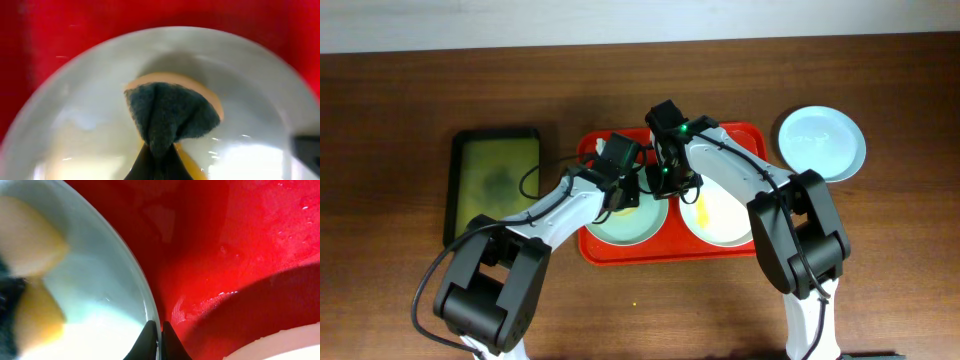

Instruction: Clean dirty plates on tray and stack at the side

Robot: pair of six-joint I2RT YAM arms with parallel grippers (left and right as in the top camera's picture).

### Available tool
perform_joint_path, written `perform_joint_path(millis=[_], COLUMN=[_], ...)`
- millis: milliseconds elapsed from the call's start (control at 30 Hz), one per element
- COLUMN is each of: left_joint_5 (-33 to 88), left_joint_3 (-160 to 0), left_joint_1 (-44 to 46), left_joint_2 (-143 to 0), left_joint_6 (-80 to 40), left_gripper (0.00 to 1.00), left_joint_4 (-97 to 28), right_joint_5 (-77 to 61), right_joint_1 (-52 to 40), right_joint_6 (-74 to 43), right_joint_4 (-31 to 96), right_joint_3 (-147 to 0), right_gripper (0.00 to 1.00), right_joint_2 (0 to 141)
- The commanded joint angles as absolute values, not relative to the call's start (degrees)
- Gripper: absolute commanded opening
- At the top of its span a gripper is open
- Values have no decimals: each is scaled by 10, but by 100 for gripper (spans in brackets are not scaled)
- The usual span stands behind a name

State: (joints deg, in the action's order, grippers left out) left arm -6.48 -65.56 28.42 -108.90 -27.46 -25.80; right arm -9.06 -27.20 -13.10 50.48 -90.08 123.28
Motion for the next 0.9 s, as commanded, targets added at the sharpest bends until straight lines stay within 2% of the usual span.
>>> perform_joint_path(millis=[0,100,167,300,467,667,867], left_joint_5=[-264,-278,-218,24,114,34,-210], left_joint_3=[-662,-683,-689,-683,-682,-682,-684], left_joint_1=[260,254,256,258,263,269,269], left_joint_2=[-1104,-1085,-1073,-1080,-1102,-1107,-1105], left_joint_6=[-272,-272,-272,-277,-302,-284,-274], left_gripper=[0,0,0,0,0,0,0], left_joint_4=[-330,-352,-341,-275,-262,-339,-434], right_joint_5=[-68,-68,-68,-69,-69,-69,-68], right_joint_1=[-274,-274,-274,-274,-274,-274,-274], right_joint_6=[-127,-127,-127,-127,-127,-127,-127], right_joint_4=[505,504,502,501,501,502,501], right_joint_3=[-888,-888,-888,-888,-888,-888,-888], right_gripper=[4,4,4,4,4,4,4], right_joint_2=[1233,1233,1233,1233,1233,1233,1233])
